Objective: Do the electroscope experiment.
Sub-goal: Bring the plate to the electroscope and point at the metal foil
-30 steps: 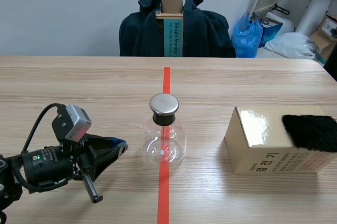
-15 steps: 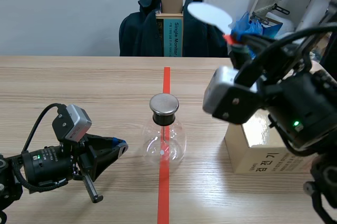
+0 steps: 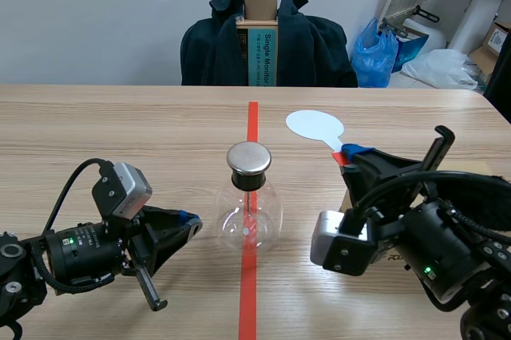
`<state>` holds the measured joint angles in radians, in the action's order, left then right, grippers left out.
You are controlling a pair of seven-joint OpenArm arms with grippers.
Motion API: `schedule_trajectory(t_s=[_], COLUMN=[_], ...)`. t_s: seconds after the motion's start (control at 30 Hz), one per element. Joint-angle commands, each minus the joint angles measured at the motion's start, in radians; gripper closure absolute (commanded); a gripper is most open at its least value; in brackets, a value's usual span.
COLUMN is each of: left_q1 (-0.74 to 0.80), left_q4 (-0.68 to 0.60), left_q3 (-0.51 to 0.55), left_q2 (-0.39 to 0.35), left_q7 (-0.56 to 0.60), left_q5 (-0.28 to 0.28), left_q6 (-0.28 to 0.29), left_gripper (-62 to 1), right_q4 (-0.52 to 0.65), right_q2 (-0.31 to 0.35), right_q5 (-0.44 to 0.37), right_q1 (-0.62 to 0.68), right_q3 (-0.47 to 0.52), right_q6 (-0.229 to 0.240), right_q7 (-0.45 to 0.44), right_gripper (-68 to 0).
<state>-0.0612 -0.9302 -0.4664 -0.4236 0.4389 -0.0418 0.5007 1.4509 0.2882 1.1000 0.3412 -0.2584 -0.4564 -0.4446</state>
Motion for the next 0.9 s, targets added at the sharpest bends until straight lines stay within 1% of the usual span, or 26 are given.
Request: schedule_trajectory(t_s=[0.0, 0.2, 0.33, 0.53, 0.87], left_q1=[-0.005, -0.005, -0.005, -0.005, -0.005], left_q4=[-0.018, -0.018, -0.018, -0.018, -0.018], left_q3=[0.005, 0.005, 0.005, 0.005, 0.005], left_q2=[0.0, 0.0, 0.0, 0.0, 0.0], left_q7=[0.014, 0.014, 0.014, 0.014, 0.014], left_q5=[-0.014, -0.014, -0.014, -0.014, -0.014], left_q6=[-0.002, -0.005, -0.014, -0.017, -0.017], left_gripper=[-2.7, -2.7, -2.7, -2.7, -2.7], right_q4=[0.019, 0.011, 0.011, 0.011, 0.011], right_q2=[0.0, 0.0, 0.0, 0.0, 0.0], right_q5=[-0.003, 0.008, 0.016, 0.023, 0.034], right_q1=[-0.023, -0.023, -0.023, -0.023, -0.023], right_q3=[0.006, 0.006, 0.006, 0.006, 0.006], right_q6=[-0.016, -0.021, -0.027, -0.052, -0.053], right_q7=[-0.011, -0.039, -0.074, -0.153, -0.259], right_gripper=[-0.8, -0.8, -0.8, -0.8, -0.8])
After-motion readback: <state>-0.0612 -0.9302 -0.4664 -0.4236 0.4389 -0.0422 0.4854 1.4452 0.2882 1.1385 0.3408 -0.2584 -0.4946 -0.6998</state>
